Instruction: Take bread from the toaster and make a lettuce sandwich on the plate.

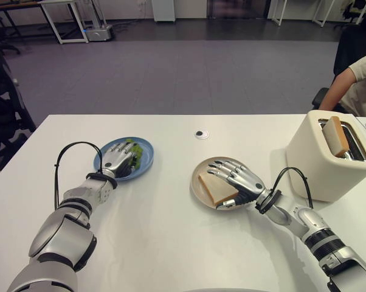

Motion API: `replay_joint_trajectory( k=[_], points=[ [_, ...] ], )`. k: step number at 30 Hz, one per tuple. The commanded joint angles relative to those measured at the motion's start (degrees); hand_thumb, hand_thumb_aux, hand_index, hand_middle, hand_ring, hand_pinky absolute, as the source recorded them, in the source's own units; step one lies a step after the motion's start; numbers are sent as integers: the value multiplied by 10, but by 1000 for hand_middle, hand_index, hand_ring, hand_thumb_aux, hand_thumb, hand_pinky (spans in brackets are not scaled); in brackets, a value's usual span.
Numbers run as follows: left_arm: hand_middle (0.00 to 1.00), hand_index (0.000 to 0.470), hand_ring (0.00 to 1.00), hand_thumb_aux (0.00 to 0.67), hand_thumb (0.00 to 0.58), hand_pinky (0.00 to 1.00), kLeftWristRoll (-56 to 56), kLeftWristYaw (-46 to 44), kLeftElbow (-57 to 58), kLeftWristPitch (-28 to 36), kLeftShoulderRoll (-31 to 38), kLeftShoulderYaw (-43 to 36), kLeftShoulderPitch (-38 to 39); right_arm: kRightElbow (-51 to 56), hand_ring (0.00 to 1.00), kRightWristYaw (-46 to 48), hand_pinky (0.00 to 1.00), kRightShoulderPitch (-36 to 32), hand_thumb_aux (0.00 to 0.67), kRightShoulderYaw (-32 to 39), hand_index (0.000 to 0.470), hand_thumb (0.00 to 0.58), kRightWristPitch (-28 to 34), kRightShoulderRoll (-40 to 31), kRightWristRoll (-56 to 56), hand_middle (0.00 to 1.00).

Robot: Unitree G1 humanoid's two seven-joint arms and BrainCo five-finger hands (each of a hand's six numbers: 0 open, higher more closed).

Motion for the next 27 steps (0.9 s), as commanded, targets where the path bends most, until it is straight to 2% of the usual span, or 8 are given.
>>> replay_joint_trajectory(
  k=[1,6,11,16,20,27],
  points=[
    [0,470,0,670,580,0,-18,26,-58,-19,54,34,8,-1,0,0,0,-4,0,1,0,0,3,-1,0,0],
    [0,470,0,670,580,0,-25,18,-171,-17,87,66,45,-6,0,-4,0,-1,0,-3,0,0,5,-4,3,0],
    [0,470,0,670,580,0,-44,-27,-319,-12,82,97,101,-15,0,-18,0,3,0,-30,0,0,16,-13,18,0],
    [0,470,0,670,580,0,-25,-105,-530,19,21,87,164,-32,0,-32,0,24,0,-119,0,0,37,-32,93,0],
    [0,470,0,670,580,0,23,-161,-651,41,-38,53,203,-23,0,-30,0,32,0,-164,0,0,46,-45,134,0],
    [0,470,0,670,580,0,114,-183,-648,52,-123,-15,205,-17,0,-26,0,29,0,-163,0,0,48,-41,129,0]
  ],
)
